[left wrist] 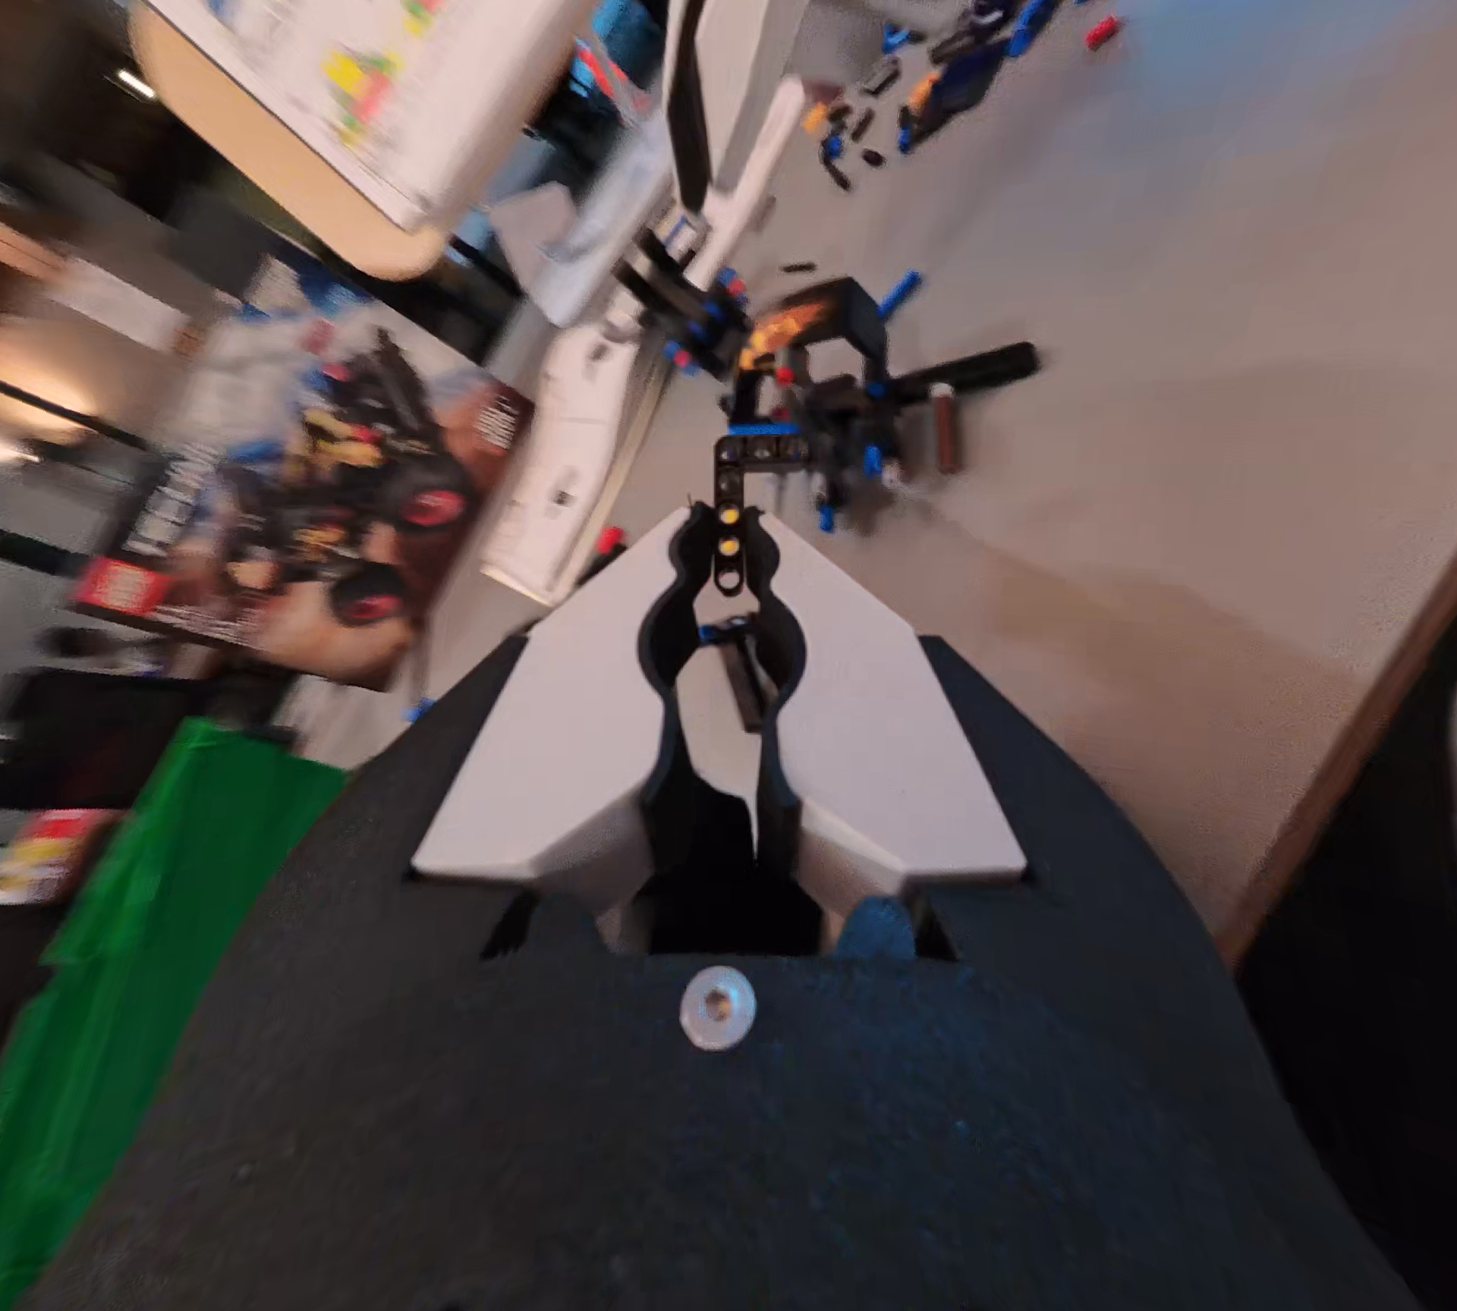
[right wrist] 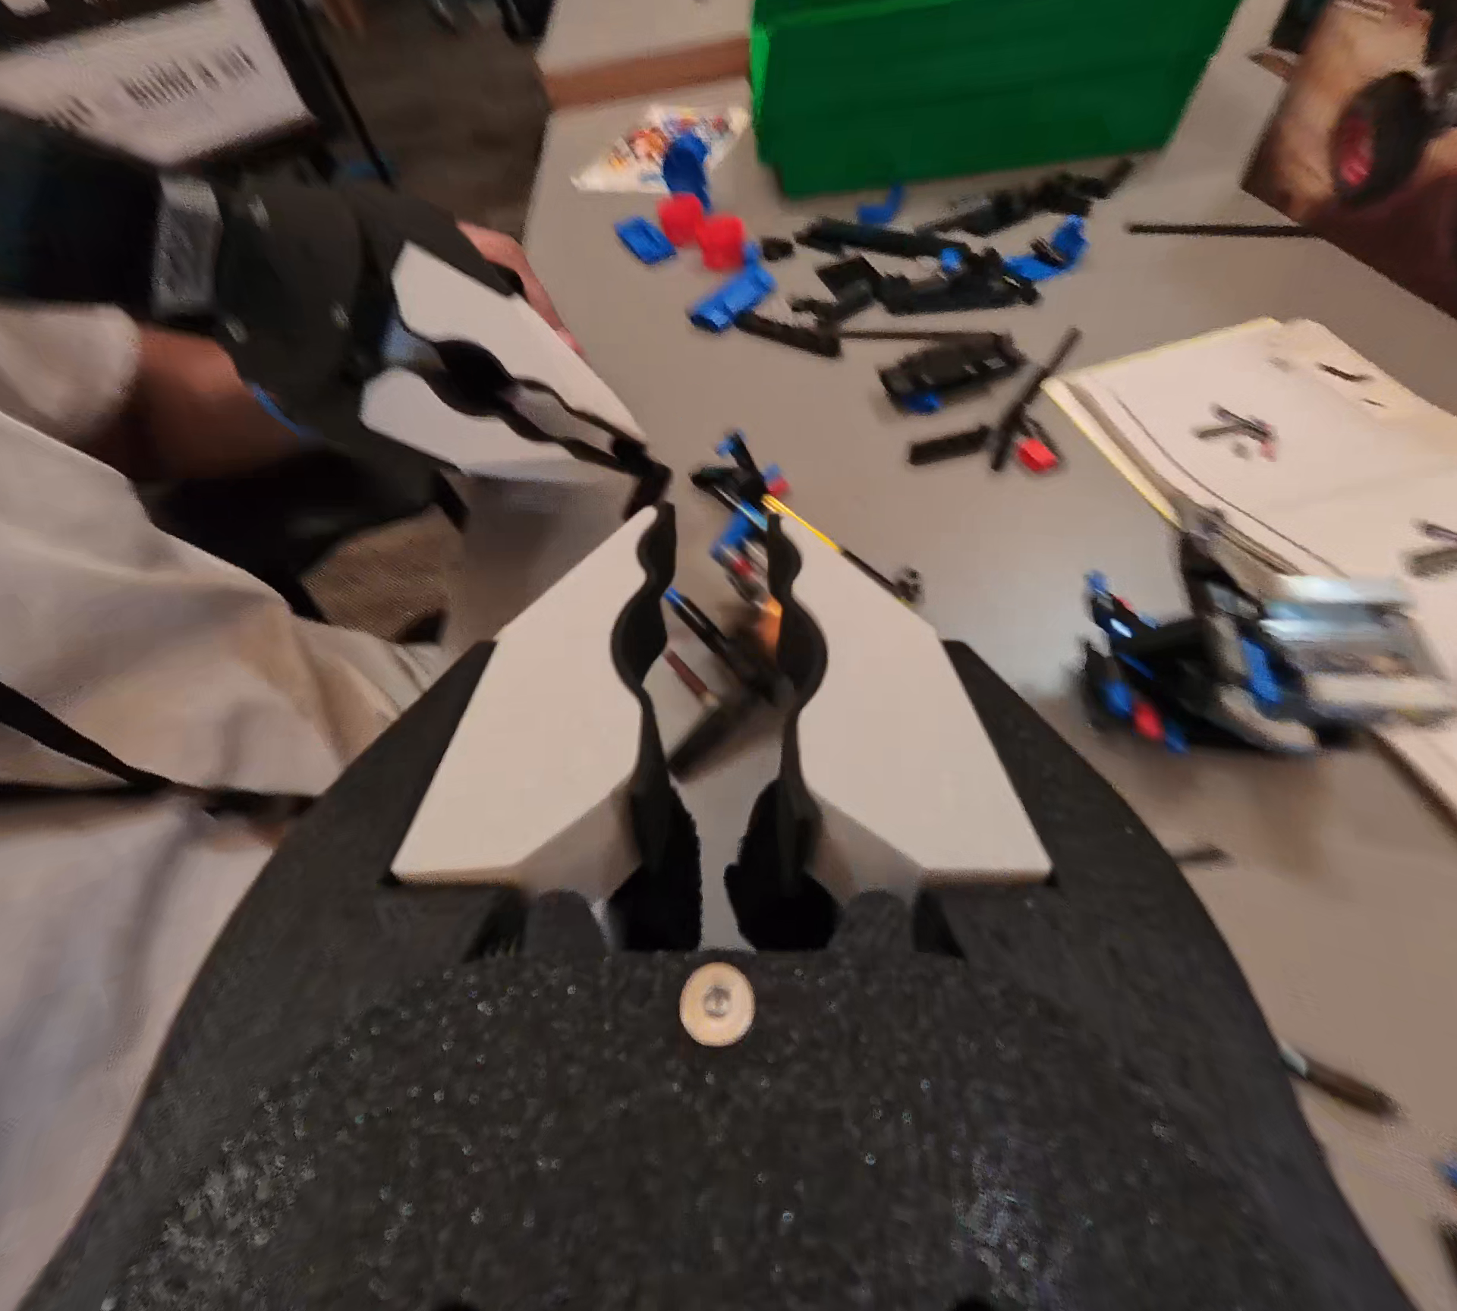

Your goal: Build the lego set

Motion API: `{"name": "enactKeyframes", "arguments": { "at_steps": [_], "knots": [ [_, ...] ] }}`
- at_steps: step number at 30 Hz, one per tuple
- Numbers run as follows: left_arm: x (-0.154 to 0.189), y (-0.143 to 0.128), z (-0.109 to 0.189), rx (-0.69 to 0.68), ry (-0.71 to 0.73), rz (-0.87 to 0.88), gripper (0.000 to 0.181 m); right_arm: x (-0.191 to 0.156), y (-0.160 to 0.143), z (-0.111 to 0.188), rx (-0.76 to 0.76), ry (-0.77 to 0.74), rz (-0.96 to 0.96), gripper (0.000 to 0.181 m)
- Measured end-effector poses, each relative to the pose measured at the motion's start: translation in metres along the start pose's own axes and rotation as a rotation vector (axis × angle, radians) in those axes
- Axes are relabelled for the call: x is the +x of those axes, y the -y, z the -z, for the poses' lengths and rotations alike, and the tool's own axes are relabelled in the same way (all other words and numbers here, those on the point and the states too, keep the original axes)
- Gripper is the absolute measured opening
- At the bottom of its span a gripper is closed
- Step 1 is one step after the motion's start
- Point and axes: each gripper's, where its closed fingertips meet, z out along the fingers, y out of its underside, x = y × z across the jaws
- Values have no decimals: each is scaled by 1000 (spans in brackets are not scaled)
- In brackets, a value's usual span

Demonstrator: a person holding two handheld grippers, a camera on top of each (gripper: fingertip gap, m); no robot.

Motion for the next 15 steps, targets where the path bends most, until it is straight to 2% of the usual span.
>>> {"name": "enactKeyframes", "arguments": {
  "at_steps": [3,7,11,12,15],
  "knots": [
    [-14,19,5,55,182,-172,6,-18,7,-21,31,21,5,24],
    [-16,28,7,92,266,-267,6,-32,2,-33,5,113,-39,26],
    [-12,33,4,110,258,-255,6,-30,2,-32,10,71,11,9],
    [-11,34,4,119,258,-251,5,-30,2,-32,9,58,43,9],
    [-1,29,5,128,126,-117,7,-29,-2,-30,-20,46,78,8]
  ]
}}
